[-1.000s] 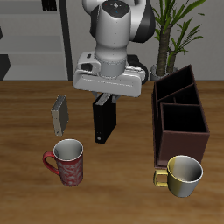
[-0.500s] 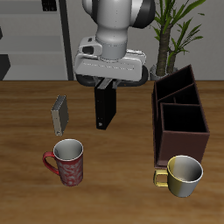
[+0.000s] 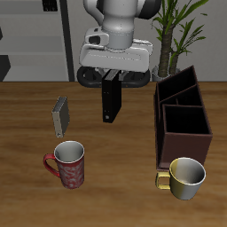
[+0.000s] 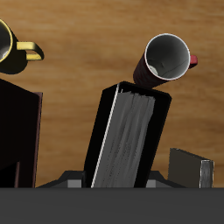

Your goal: Place the black book into the left desk caddy's right compartment

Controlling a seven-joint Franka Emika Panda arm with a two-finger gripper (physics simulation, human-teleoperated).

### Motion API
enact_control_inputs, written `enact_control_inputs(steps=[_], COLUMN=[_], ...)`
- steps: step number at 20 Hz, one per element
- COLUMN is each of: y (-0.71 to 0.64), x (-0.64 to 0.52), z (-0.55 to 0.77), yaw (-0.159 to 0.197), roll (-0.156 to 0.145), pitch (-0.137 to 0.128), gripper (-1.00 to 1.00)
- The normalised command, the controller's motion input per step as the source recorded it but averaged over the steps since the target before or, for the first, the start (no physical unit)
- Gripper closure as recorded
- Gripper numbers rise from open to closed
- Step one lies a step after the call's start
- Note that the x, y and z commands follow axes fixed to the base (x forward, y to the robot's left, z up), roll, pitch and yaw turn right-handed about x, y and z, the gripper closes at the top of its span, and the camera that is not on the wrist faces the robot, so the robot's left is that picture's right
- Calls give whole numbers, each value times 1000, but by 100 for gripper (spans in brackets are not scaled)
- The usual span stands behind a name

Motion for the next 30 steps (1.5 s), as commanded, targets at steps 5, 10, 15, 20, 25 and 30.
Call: enact_control_inputs(steps=[5,10,15,20,25,30], y=[205,186,358,189,199,253], x=[-16,-19,-65,53,124,198], z=[137,113,226,78,97,85], yaw=[36,4,19,10,-7,-6], roll=[24,30,37,8,-5,6], pitch=[1,12,-22,-7,7,20], gripper=[100,100,100,100,100,100])
